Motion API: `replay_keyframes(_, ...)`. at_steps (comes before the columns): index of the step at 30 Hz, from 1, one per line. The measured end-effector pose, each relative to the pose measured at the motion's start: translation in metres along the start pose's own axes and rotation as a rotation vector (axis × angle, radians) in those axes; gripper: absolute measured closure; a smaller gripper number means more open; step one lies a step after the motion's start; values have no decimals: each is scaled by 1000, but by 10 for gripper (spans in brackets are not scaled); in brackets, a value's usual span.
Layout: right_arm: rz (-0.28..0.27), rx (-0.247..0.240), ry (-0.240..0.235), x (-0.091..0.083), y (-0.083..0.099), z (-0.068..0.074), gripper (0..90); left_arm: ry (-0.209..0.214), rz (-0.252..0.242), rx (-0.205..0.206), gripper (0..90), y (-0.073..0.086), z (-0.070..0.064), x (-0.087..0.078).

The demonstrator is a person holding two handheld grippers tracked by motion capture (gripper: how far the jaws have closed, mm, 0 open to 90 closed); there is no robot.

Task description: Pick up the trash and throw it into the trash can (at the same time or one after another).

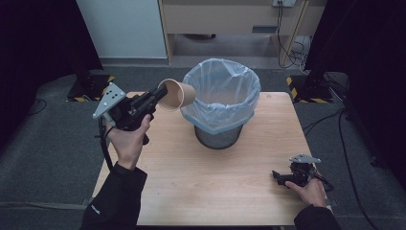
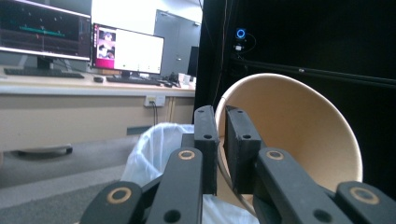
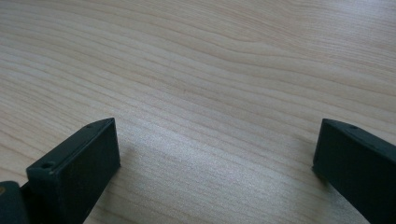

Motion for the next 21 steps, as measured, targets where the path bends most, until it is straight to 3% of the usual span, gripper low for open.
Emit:
replay_keyframes(10, 0, 0, 0, 0, 0, 0, 7, -8, -18, 10, 835, -14, 0, 25)
replay_keyframes(21, -1, -1, 1, 0, 0, 0, 7, -21, -20, 20, 835, -20, 1, 56)
Point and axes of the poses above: each handheld gripper's, and its own axes: x roughly forward along the jaws, y roughly out of its underside, z roughly to its left, the point moved 9 cm from there along x, roughly forward along the jaws
